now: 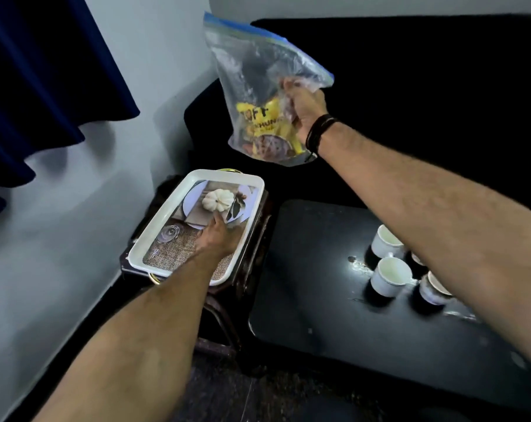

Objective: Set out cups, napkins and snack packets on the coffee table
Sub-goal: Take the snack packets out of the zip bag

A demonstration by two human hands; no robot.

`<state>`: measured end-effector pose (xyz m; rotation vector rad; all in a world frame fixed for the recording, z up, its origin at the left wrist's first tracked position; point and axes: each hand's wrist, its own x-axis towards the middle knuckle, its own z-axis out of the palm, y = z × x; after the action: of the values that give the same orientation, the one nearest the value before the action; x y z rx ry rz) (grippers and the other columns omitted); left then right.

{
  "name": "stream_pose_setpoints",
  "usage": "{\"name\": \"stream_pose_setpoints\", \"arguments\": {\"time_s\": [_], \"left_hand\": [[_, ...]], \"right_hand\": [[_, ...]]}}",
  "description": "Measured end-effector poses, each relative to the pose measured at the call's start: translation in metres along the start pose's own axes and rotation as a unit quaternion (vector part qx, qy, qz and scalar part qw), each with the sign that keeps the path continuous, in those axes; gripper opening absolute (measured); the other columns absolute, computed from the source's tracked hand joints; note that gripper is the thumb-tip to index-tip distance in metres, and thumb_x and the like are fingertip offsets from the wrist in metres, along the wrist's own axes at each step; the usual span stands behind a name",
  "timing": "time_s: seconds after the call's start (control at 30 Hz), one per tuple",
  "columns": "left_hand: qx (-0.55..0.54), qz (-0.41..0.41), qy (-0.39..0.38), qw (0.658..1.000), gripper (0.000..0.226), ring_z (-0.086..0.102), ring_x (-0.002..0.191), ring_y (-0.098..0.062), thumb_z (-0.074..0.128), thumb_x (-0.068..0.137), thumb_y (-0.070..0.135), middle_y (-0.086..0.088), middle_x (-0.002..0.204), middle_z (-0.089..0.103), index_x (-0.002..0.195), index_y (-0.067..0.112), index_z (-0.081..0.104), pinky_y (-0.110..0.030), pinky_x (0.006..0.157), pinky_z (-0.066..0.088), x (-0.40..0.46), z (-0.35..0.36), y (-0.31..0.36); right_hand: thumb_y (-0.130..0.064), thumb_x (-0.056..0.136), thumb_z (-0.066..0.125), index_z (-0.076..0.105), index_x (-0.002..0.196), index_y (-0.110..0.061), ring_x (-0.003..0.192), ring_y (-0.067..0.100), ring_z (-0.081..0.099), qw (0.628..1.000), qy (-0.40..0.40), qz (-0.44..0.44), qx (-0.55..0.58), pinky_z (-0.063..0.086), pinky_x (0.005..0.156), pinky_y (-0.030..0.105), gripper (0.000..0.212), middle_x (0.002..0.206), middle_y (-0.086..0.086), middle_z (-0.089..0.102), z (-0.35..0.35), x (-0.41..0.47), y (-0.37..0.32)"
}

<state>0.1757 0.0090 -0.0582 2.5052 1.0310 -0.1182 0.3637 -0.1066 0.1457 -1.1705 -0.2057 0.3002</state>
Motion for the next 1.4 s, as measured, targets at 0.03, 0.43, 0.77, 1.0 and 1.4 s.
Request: {"name": "stream_pose_setpoints", "arguments": {"time_s": [0.03, 0.43, 0.77, 1.0, 1.4], "left_hand": [[-0.006, 0.010, 0.039, 0.999, 0.082, 0.039, 0.138, -0.039, 0.037, 0.096, 0.060, -0.019, 0.155, 0.035, 0.155, 0.009, 0.011, -0.051, 0.109, 0.036, -0.008, -0.005, 0.008], [-0.114, 0.064, 0.112, 0.985, 0.050, 0.063, 0.101, -0.030, 0.038, 0.095, 0.061, -0.010, 0.110, 0.067, 0.119, 0.019, 0.050, -0.037, 0.079, 0.044, -0.111, -0.021, 0.095], [-0.290, 0.003, 0.014, 0.957, 0.084, 0.073, 0.070, -0.024, 0.038, 0.081, 0.083, -0.010, 0.074, 0.074, 0.080, 0.004, 0.067, -0.035, 0.078, 0.057, -0.142, -0.025, 0.137], [-0.325, -0.038, 0.032, 0.944, 0.041, 0.074, 0.074, -0.030, 0.045, 0.093, 0.030, -0.018, 0.089, 0.074, 0.106, -0.003, 0.066, -0.036, 0.072, 0.061, -0.155, -0.008, 0.137], [-0.418, 0.073, -0.056, 0.904, 0.026, 0.065, 0.069, -0.023, 0.050, 0.100, 0.024, -0.012, 0.085, 0.070, 0.094, 0.008, 0.069, -0.029, 0.060, 0.048, -0.167, -0.001, 0.154]], "right_hand": [[-0.010, 0.095, 0.060, 0.066, 0.097, -0.009, 0.033, 0.006, 0.035, 1.000, 0.003, 0.008, -0.009, 0.027, 0.033, 0.019, 0.006, 0.065, 0.005, 0.050, -0.012, -0.008, -0.003], [-0.010, 0.086, 0.062, 0.065, 0.084, -0.004, 0.051, 0.017, 0.058, 0.959, 0.040, 0.111, -0.258, 0.049, 0.048, 0.025, 0.006, 0.070, 0.011, 0.063, -0.130, -0.145, 0.093], [-0.023, 0.077, 0.069, 0.047, 0.138, -0.023, 0.092, 0.029, 0.069, 0.844, -0.129, -0.021, -0.520, 0.057, 0.077, 0.036, 0.065, 0.105, 0.010, 0.071, -0.160, -0.206, 0.094], [-0.013, 0.073, 0.072, 0.056, 0.129, -0.014, 0.102, 0.022, 0.063, 0.776, -0.238, -0.062, -0.580, 0.052, 0.082, 0.028, 0.058, 0.118, 0.006, 0.062, -0.180, -0.213, 0.068], [-0.030, 0.085, 0.075, 0.070, 0.107, -0.004, 0.069, 0.021, 0.069, 0.909, -0.171, 0.041, -0.377, 0.060, 0.068, 0.036, 0.035, 0.091, 0.009, 0.072, -0.185, -0.205, 0.024]]}}
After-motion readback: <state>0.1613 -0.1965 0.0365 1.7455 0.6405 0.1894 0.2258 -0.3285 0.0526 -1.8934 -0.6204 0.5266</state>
